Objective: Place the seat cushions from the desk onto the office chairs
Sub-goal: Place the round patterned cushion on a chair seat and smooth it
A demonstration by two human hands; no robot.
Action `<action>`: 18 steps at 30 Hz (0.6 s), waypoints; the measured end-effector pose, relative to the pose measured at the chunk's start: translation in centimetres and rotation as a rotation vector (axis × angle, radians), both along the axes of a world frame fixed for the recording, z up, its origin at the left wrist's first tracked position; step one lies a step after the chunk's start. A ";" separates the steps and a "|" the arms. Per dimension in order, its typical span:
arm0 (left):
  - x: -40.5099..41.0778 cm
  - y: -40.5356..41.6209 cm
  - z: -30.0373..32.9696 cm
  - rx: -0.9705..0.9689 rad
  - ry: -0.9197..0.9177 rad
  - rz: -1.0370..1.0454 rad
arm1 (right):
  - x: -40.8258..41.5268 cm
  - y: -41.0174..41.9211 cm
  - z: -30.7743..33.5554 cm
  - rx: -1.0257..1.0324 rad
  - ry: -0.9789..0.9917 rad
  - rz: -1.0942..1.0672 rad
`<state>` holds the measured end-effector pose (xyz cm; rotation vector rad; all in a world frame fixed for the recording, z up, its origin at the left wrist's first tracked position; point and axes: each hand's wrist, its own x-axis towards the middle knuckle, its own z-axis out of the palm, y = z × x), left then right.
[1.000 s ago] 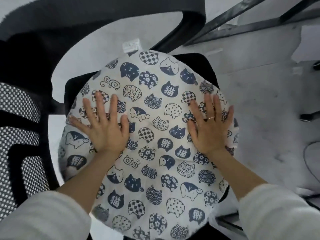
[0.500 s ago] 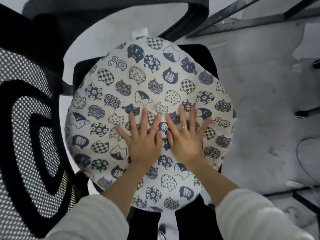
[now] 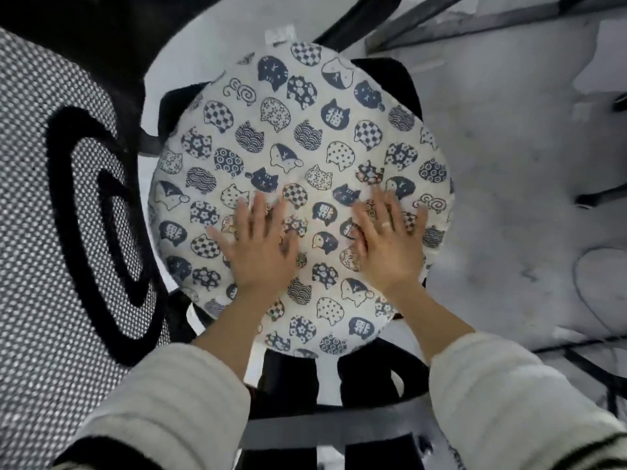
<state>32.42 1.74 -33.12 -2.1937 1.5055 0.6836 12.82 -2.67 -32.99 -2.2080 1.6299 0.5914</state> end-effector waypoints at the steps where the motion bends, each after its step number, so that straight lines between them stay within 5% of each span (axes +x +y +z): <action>1: 0.4 0.9 0.5 0.023 -0.018 0.076 | -0.5 0.8 0.3 -0.017 -0.020 -0.096; 5: -1.2 4.3 1.1 -0.014 -0.015 0.289 | 0.7 4.3 0.3 -0.092 -0.041 -0.368; 12: -2.1 4.5 -3.5 -0.152 -0.121 0.296 | 1.5 5.2 -4.7 -0.227 -0.023 -0.419; 18: -2.3 4.6 -1.7 -0.129 -0.102 0.300 | 2.3 5.8 -2.5 -0.145 -0.031 -0.471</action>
